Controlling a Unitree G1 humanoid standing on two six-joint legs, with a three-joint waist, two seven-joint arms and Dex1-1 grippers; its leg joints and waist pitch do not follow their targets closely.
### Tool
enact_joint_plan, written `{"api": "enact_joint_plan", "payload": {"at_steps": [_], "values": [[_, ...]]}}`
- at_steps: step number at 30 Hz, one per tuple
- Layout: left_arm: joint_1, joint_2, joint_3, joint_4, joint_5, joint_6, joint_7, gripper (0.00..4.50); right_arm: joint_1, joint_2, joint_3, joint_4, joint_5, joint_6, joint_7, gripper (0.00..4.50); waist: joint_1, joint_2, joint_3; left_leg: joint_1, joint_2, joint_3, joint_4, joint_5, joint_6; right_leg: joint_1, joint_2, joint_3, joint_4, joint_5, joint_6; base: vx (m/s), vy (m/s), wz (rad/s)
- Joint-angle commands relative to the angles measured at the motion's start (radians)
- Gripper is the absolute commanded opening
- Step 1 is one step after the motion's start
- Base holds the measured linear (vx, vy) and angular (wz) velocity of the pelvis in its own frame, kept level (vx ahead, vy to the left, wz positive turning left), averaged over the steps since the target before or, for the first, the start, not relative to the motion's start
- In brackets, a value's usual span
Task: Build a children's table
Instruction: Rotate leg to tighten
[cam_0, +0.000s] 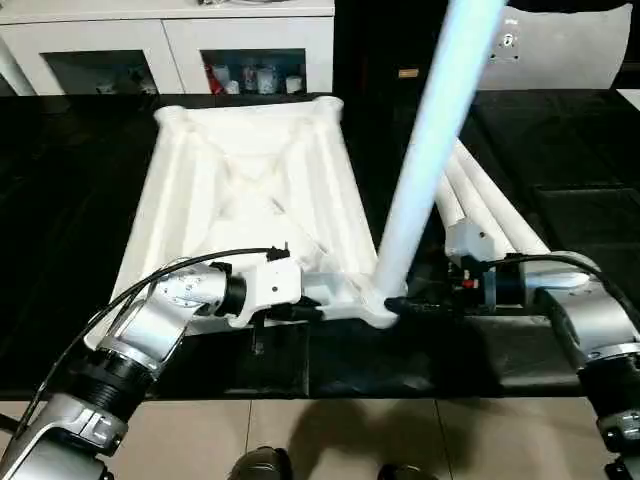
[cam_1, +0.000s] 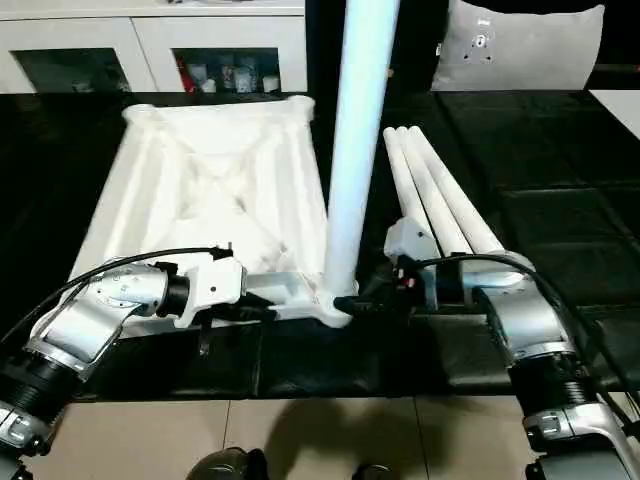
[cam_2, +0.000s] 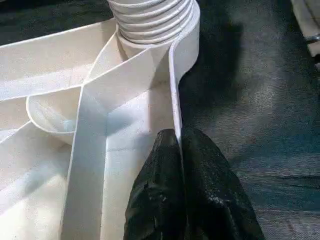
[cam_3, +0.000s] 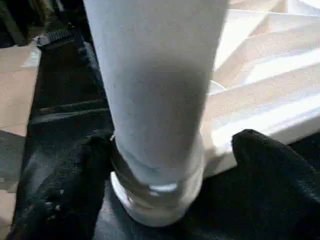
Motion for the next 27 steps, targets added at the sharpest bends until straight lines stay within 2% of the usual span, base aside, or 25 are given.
{"api": "enact_joint_plan", "payload": {"at_steps": [1,8,9,11,14,17,20,22,23,25,26,27], "values": [[-0.003,-0.001,-0.040,0.001,0.009,-0.016,-0.042,0.00,0.002,0.005,0.011,0.007,-0.005,-0.006,0.008,3.79,-0.005,-0.002,-0.072,0.036,0.082,-0.030,-0.079,-0.335,0.026,0.035,-0.078,0.047,-0.058,-0.264,-0.234,0.000,0.000,0.00],[-0.012,-0.007,-0.043,0.020,0.013,-0.038,-0.047,0.00,0.000,0.017,0.029,0.019,-0.010,-0.010,0.014,3.17,-0.001,-0.003,-0.075,0.035,0.082,-0.028,-0.075,-0.303,0.038,0.038,-0.078,0.046,-0.054,-0.232,-0.244,0.000,0.000,0.00],[-0.012,-0.007,-0.042,0.021,0.013,-0.039,-0.048,0.00,0.000,0.018,0.030,0.019,-0.010,-0.010,0.014,2.95,-0.001,-0.002,-0.074,0.035,0.082,-0.028,-0.075,-0.308,0.037,0.037,-0.078,0.046,-0.055,-0.241,-0.242,0.000,0.000,0.00],[-0.013,-0.008,-0.041,0.023,0.015,-0.040,-0.047,0.00,0.000,0.020,0.030,0.022,-0.011,-0.011,0.014,2.88,-0.001,-0.006,-0.072,0.035,0.082,-0.029,-0.076,-0.311,0.036,0.037,-0.079,0.046,-0.055,-0.258,-0.239,0.000,0.000,0.00],[-0.013,-0.011,-0.038,0.026,0.016,-0.040,-0.039,0.00,0.002,0.026,0.031,0.025,-0.008,-0.003,0.017,2.67,-0.003,-0.005,-0.073,0.036,0.083,-0.029,-0.076,-0.317,0.031,0.036,-0.078,0.047,-0.056,-0.272,-0.233,0.000,0.000,0.00],[-0.002,-0.021,-0.023,0.020,-0.002,-0.021,-0.023,0.00,0.012,0.037,0.025,0.010,0.009,0.017,0.016,2.65,-0.003,-0.002,-0.074,0.037,0.083,-0.028,-0.076,-0.313,0.032,0.036,-0.078,0.047,-0.056,-0.260,-0.235,0.000,0.000,0.00],[0.014,-0.041,0.009,-0.014,-0.021,0.052,0.029,0.00,0.029,0.063,0.009,-0.019,0.048,0.077,-0.008,2.63,-0.002,-0.003,-0.075,0.034,0.083,-0.029,-0.076,-0.306,0.035,0.039,-0.079,0.046,-0.055,-0.251,-0.243,0.000,0.000,0.00],[0.022,-0.057,0.033,-0.032,-0.018,0.106,0.089,0.00,0.027,0.089,0.017,-0.011,0.016,0.113,-0.084,2.62,-0.005,-0.002,-0.073,0.035,0.083,-0.028,-0.077,-0.316,0.030,0.035,-0.077,0.046,-0.055,-0.272,-0.239,0.000,0.000,0.00],[0.034,-0.080,0.063,-0.064,-0.020,0.175,0.161,0.00,0.026,0.127,0.027,-0.003,-0.020,0.141,-0.172,2.62,-0.009,-0.002,-0.070,0.035,0.082,-0.030,-0.080,-0.339,0.017,0.034,-0.077,0.046,-0.058,-0.309,-0.231,0.000,0.000,0.00],[0.048,-0.106,0.083,-0.104,-0.016,0.244,0.223,0.00,0.015,0.181,0.011,0.016,-0.028,0.162,-0.265,2.62,-0.020,-0.006,-0.065,0.037,0.078,-0.034,-0.082,-0.381,-0.010,0.032,-0.081,0.046,-0.065,-0.386,-0.212,0.000,0.000,0.00],[0.063,-0.139,0.098,-0.148,-0.014,0.313,0.280,0.00,-0.003,0.236,-0.013,0.038,-0.020,0.189,-0.348,2.62,-0.032,-0.007,-0.062,0.031,0.075,-0.040,-0.085,-0.401,-0.019,0.036,-0.083,0.043,-0.068,-0.441,-0.191,0.000,0.000,0.00],[0.063,-0.139,0.098,-0.148,-0.014,0.313,0.280,0.00,-0.003,0.236,-0.013,0.038,-0.020,0.189,-0.348,2.62,-0.043,-0.009,-0.059,0.028,0.074,-0.044,-0.087,-0.414,-0.028,0.035,-0.084,0.042,-0.071,-0.478,-0.174,0.000,0.000,0.00]]}}
